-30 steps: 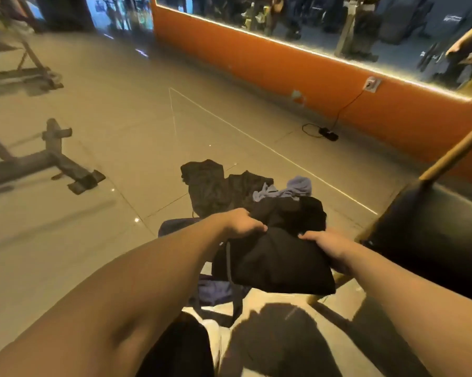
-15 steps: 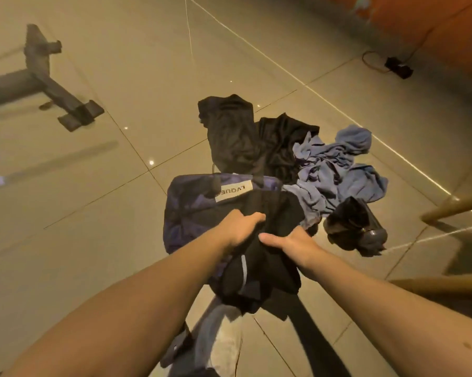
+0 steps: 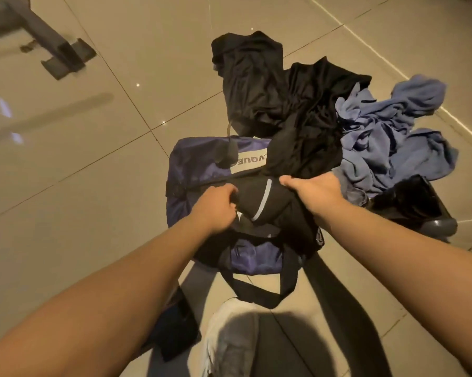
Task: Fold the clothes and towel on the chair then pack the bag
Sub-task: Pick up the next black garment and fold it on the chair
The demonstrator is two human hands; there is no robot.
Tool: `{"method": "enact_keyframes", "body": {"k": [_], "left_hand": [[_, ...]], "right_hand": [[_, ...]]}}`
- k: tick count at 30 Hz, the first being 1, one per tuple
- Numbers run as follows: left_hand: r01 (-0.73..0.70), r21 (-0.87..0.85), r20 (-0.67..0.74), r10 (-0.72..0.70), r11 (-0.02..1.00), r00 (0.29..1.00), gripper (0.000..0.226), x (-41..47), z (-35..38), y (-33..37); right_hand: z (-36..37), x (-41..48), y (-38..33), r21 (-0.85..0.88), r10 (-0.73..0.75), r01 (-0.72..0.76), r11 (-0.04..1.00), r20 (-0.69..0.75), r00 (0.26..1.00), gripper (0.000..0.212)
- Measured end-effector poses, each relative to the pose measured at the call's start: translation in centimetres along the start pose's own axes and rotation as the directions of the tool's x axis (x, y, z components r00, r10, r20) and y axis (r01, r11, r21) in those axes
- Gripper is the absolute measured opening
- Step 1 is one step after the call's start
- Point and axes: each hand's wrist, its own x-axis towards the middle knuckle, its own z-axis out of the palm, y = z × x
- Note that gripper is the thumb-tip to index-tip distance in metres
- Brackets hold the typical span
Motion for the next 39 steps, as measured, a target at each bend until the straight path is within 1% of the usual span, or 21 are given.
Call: {"method": "enact_keyframes", "body": {"k": [1,3,4,5,7,10,12,15,18,23,25,27,29,30,32,33,34,35,36,38,39], "left_hand": [[-0.045,0.143,0.063,0.036,0.989,0.997,0.036,0.1,0.7,-0.5],[-0.185,0.414,0.135,0.140,0.891,0.981,0.044,-0.3,1.5,-0.4],[-0.238,0.488,0.153,0.187,0.840,0.970,0.045,-0.7,1.7,-0.2],[-0.297,0.519,0.166,0.246,0.801,0.955,0.043,-1.3,1.7,-0.2],[-0.404,0.520,0.218,0.341,0.753,0.915,0.036,-2.5,1.5,-0.7],[-0.497,0.383,0.257,0.427,0.778,0.867,0.030,-4.3,0.7,-1.5],[-0.546,0.298,0.199,0.508,0.783,0.838,0.028,-5.2,-0.2,-1.9],[-0.590,0.229,0.090,0.587,0.774,0.805,0.030,-6.5,-1.7,-1.8],[-0.608,0.201,0.047,0.613,0.768,0.789,0.035,-7.4,-2.4,-1.6],[-0.647,0.202,0.037,0.655,0.735,0.755,0.031,-8.2,-1.9,-1.6],[-0.660,0.199,0.006,0.672,0.725,0.740,0.028,-8.2,-1.9,-1.7],[-0.663,0.188,-0.036,0.680,0.724,0.732,0.025,-8.3,-2.0,-1.7],[-0.663,0.179,-0.055,0.680,0.727,0.731,0.023,-8.3,-2.3,-1.9],[-0.663,0.185,-0.043,0.680,0.725,0.732,0.024,-8.3,-2.3,-2.0],[-0.648,0.224,0.021,0.661,0.728,0.750,0.026,-8.1,-2.3,-2.4],[-0.626,0.257,0.068,0.632,0.736,0.772,0.029,-7.9,-2.2,-2.6],[-0.597,0.298,0.116,0.592,0.745,0.797,0.034,-7.6,-2.1,-2.9],[-0.567,0.345,0.156,0.550,0.748,0.821,0.040,-7.2,-2.0,-3.3],[-0.541,0.393,0.185,0.513,0.743,0.838,0.045,-6.8,-1.9,-3.6],[-0.511,0.458,0.205,0.473,0.727,0.857,0.050,-6.1,-1.7,-4.0],[-0.503,0.474,0.200,0.468,0.723,0.861,0.050,-6.0,-1.7,-4.2]], "right_hand": [[0.0,0.7,-0.4,-0.001,0.008,-0.008,1.000,-0.036,0.999,0.055],[0.2,1.8,-1.5,0.001,0.016,-0.016,1.000,-0.106,0.994,0.060],[0.3,2.4,-1.8,0.013,0.021,-0.019,1.000,-0.128,0.992,0.062],[0.5,2.9,-2.0,0.022,0.020,-0.017,1.000,-0.143,0.990,0.062],[1.0,3.2,-2.3,0.021,0.007,-0.004,1.000,-0.147,0.989,0.059],[2.3,3.1,-2.7,-0.021,-0.043,0.041,0.999,-0.114,0.992,0.057],[3.7,2.2,-3.1,-0.095,-0.073,0.068,0.993,-0.049,0.996,0.053],[6.2,1.0,-3.0,-0.167,-0.130,0.142,0.976,0.083,0.988,0.068],[7.8,0.3,-2.1,-0.247,-0.139,0.185,0.951,0.191,0.972,0.075],[8.2,-0.8,-1.5,-0.428,-0.106,0.192,0.883,0.216,0.971,0.079],[8.6,-1.4,-1.6,-0.420,-0.071,0.186,0.889,0.274,0.959,0.079],[9.1,-2.1,-1.7,-0.344,-0.014,0.142,0.928,0.348,0.937,0.078],[9.6,-2.9,-1.5,-0.278,0.024,0.092,0.956,0.386,0.922,0.078],[9.7,-3.1,-1.2,-0.277,0.014,0.103,0.955,0.390,0.921,0.085],[10.3,-2.3,0.5,-0.287,-0.006,0.132,0.949,0.403,0.915,0.114],[10.6,-1.3,1.8,-0.291,0.020,0.114,0.950,0.421,0.907,0.125],[10.6,-0.9,2.4,-0.292,0.046,0.094,0.952,0.439,0.897,0.130],[10.2,-0.9,2.4,-0.301,0.085,0.063,0.951,0.455,0.887,0.128],[9.3,-2.3,1.0,-0.322,0.131,0.025,0.947,0.455,0.881,0.119],[7.9,-3.2,-0.3,-0.361,0.220,-0.049,0.931,0.450,0.866,0.086],[7.4,-3.0,-0.3,-0.377,0.235,-0.059,0.924,0.440,0.867,0.069]]}}
